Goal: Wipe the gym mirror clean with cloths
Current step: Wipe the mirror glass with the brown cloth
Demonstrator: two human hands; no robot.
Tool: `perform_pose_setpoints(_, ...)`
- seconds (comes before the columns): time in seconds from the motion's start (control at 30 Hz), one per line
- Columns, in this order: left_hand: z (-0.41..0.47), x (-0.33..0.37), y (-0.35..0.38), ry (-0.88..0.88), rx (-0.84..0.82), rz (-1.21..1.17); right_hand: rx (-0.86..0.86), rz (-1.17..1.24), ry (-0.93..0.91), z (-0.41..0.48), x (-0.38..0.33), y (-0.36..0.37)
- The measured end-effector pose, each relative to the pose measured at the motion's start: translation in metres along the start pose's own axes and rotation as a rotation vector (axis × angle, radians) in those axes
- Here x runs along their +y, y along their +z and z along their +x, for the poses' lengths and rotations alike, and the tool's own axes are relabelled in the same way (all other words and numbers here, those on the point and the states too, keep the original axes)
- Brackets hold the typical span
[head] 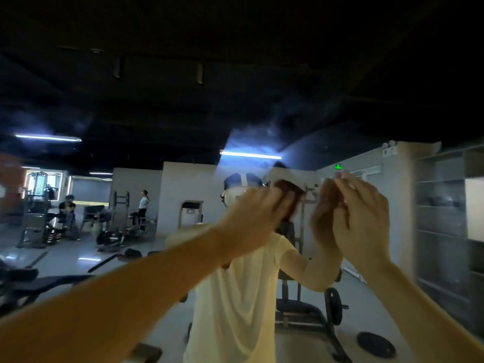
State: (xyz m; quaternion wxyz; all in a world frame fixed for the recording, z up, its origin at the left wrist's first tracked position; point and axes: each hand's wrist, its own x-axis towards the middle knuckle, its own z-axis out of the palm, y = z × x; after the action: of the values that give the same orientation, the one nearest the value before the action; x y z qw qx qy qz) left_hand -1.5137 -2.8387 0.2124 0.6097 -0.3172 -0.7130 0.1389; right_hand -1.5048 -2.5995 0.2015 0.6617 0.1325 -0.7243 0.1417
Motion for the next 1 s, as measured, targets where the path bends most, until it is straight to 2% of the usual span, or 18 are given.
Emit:
perform_pose_setpoints(0.1,-0.011,-0.072,-0.035,-0.401,0.023,0.097,-0.008,-0.161,0.012,0.006,0.015,-0.002)
perform_pose_setpoints(0.17,-0.007,-0.106,-0.046,-0.618,0.089,0.267,-0.024,-0.208,-0.007,0.001,0.020,0.005)
perform_pose_setpoints(0.27,0.035,-0.086,-0.036,-0.840,0.118,0.260,-0.003,-0.220,-0.078,-0.003,0.029,0.010)
perform_pose_setpoints(0.3,0.053,-0.064,-0.030,-0.851,0.129,0.209,0.000,-0.215,-0.096,-0.003,0.032,0.009)
perform_pose_setpoints(0.4,0.094,0.007,-0.003,-0.733,0.188,0.058,0.003,-0.183,-0.100,-0.001,0.037,0.006)
perform_pose_setpoints(0.5,0.102,0.072,0.018,-0.501,0.119,-0.100,-0.028,-0.117,-0.064,0.002,0.035,0.005)
perform_pose_setpoints(0.57,0.084,0.089,0.024,-0.222,-0.011,-0.026,-0.025,-0.084,-0.048,0.004,0.032,0.003)
perform_pose_setpoints(0.63,0.063,0.064,0.021,-0.105,0.001,0.071,0.001,-0.078,-0.046,0.006,0.030,0.001)
perform_pose_setpoints(0.7,0.043,0.018,0.005,-0.172,0.078,0.145,0.061,-0.079,-0.081,0.006,0.031,-0.001)
perform_pose_setpoints(0.83,0.014,-0.076,-0.036,-0.635,0.064,0.358,0.130,0.028,-0.128,-0.003,0.033,0.005)
perform_pose_setpoints(0.93,0.041,-0.069,-0.034,-0.912,0.096,0.298,0.071,-0.026,-0.097,-0.004,0.037,0.015)
perform_pose_setpoints(1.0,0.074,-0.028,-0.021,-0.929,0.139,0.226,-0.002,-0.093,-0.077,-0.003,0.041,0.021)
